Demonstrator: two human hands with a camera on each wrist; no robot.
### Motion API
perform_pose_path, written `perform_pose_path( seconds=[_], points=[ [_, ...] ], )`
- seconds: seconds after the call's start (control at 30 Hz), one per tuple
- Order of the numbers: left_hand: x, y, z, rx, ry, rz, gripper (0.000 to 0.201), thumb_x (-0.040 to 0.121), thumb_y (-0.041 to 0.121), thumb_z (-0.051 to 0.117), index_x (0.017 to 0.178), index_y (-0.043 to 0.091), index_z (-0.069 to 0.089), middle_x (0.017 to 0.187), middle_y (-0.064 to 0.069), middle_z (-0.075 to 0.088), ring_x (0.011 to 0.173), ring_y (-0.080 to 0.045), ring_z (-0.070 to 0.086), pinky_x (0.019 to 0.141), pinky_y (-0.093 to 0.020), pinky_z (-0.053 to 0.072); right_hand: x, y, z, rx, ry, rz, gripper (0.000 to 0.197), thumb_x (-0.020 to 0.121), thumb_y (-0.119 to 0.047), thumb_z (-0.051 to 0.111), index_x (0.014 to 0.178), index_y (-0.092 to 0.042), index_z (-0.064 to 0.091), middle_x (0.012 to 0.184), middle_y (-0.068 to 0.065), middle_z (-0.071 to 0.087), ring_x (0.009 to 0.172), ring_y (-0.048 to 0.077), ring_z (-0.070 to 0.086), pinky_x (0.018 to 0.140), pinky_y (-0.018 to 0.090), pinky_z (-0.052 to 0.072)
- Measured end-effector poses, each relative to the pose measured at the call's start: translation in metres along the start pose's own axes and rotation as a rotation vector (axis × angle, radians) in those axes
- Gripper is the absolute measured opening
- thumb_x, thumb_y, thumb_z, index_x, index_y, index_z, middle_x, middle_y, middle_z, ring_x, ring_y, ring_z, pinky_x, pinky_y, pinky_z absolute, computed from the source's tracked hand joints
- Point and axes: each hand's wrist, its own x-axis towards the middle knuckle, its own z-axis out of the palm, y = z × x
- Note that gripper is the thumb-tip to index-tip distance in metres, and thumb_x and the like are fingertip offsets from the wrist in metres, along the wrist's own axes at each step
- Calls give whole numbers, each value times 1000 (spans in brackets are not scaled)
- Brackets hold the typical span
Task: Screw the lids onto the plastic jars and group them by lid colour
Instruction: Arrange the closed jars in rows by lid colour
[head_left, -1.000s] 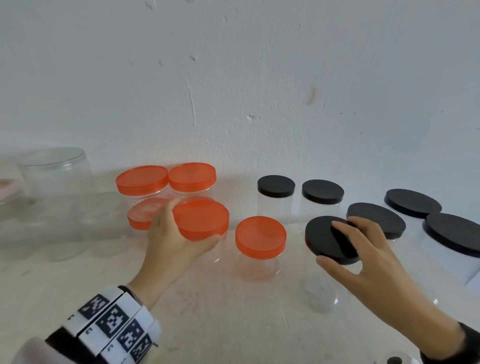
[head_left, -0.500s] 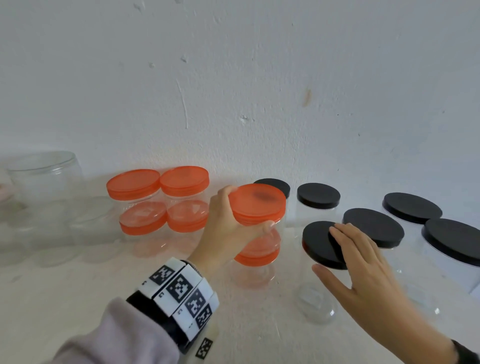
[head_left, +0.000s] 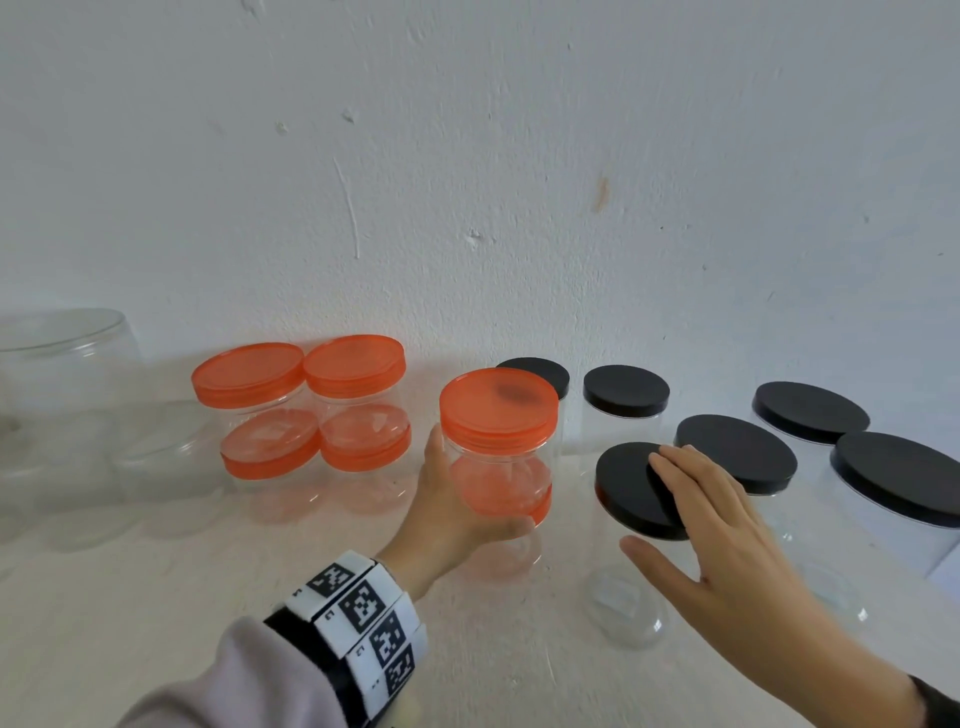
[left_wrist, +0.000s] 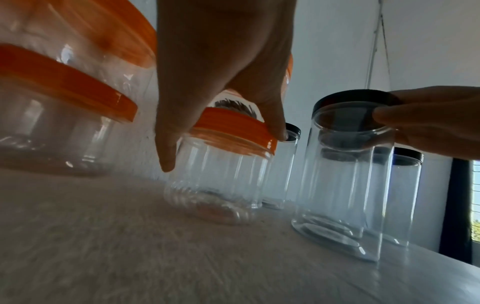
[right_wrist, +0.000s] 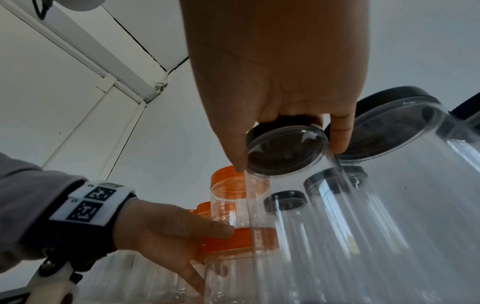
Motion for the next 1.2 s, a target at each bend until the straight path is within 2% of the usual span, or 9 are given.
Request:
perform_pose_path(
  seconds=[0.07,0.17,0.27,0.3,0.4,0.47,0.73,1.03,1.2],
  points=[
    [3,-6,3,-53,-27,-22,136,48,27,96,150,24,6,140,6,43,131,-17,42,109,-48,38,0,0,-1,-13,-14,7,88,75,-68,25,152,-25,16,155,-17,11,142,-4,-4,109,12,0],
    [6,-8,5,-64,-18,9,126,48,27,97,147,27,19,133,8,50,124,-13,49,105,-43,43,1,-1,-2,-26,-25,4,90,74,-69,21,152,-26,13,154,-19,8,132,-14,-12,105,7,-4],
    [5,-11,2,-16,50,72,100,49,30,96,125,53,36,120,24,56,111,2,55,88,-17,49,2,-1,-3,-25,-27,2,90,74,-70,21,152,-26,12,149,-25,7,129,-16,-15,103,5,-7],
    [5,-13,-1,-22,79,62,98,49,29,96,124,51,37,120,22,56,112,0,54,89,-19,48,1,-1,-3,-27,-29,-1,90,73,-70,20,152,-26,11,145,-27,5,129,-16,-16,103,4,-8],
    [7,-18,-13,-6,136,-19,110,51,32,95,140,28,30,134,7,48,125,-14,47,105,-43,42,1,-1,-3,-26,-36,3,93,72,-71,17,152,-26,11,149,-25,6,130,-15,-16,108,10,-5],
    [9,-19,-19,48,159,-52,116,53,37,93,145,24,24,141,2,42,131,-18,41,109,-47,37,1,-1,-2,-11,-31,11,94,71,-72,18,152,-24,14,155,-18,8,132,-13,-12,110,13,-2],
    [18,-8,-14,319,303,-168,118,64,48,84,148,4,15,149,-15,27,137,-30,28,112,-44,28,0,0,-1,-3,-10,-18,91,74,-69,23,152,-22,17,155,-17,12,136,-11,-10,109,10,-4],
    [32,-2,5,319,411,-215,107,71,42,81,144,-5,19,146,-21,29,135,-32,29,110,-39,26,0,1,0,-6,7,-44,88,75,-67,23,151,-23,14,154,-18,10,135,-12,-14,106,5,-9],
    [41,1,16,252,484,-284,101,72,36,82,141,-5,22,144,-20,29,133,-33,32,108,-39,30,-1,3,4,45,66,-70,86,76,-64,31,149,-18,27,150,-18,18,141,-5,-1,111,13,1]
  ],
)
